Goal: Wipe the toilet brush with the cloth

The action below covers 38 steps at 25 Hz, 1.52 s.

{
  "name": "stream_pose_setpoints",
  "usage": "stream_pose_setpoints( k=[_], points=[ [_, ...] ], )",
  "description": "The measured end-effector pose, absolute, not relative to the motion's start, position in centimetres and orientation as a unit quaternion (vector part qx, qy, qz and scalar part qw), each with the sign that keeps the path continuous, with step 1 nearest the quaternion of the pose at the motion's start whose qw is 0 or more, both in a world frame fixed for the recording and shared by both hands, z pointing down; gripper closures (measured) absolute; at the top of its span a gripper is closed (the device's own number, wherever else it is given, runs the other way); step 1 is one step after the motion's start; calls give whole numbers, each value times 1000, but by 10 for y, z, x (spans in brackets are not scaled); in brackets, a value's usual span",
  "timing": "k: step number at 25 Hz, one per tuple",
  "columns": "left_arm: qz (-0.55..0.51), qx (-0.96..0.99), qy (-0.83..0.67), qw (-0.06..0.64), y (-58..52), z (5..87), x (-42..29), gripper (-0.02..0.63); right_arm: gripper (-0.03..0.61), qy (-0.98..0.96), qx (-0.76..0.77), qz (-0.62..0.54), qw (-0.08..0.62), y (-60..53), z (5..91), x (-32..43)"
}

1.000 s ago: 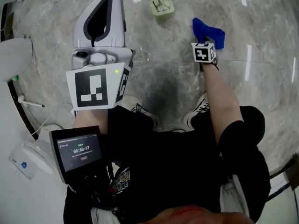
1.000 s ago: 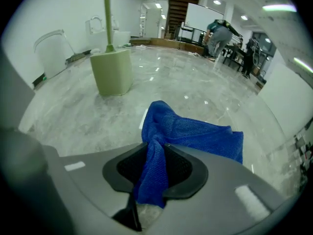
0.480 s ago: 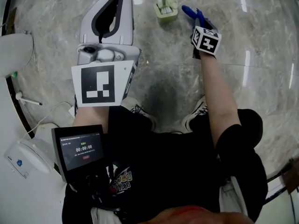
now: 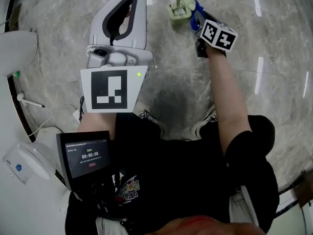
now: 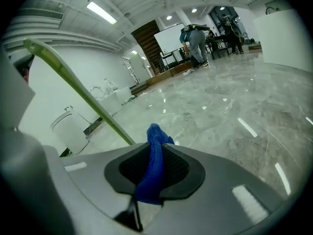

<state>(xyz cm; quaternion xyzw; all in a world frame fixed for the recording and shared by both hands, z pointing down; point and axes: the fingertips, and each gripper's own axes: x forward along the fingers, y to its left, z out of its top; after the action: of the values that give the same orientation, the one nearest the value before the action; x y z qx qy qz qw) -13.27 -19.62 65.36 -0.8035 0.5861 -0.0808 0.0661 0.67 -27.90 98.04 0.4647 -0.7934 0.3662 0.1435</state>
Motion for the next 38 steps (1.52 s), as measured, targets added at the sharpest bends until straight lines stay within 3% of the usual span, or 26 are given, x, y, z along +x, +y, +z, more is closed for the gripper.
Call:
stream_pose_setpoints(
  k=[5,17,27,38],
  points=[
    [-82,-804,584,71,-195,653,-132,612,505,-786,455,392,150,-272,994,2],
    [-70,-809,581,55,-201,655,-128,612,506,-641,574,507,41,-214,1024,14],
    [-70,-805,586,55,-199,657,-132,612,506,-716,440,541,40,-194,998,-91],
    [-88,-797,594,63,-180,662,-150,612,505,-744,379,549,24,-235,1008,-107]
  ],
)
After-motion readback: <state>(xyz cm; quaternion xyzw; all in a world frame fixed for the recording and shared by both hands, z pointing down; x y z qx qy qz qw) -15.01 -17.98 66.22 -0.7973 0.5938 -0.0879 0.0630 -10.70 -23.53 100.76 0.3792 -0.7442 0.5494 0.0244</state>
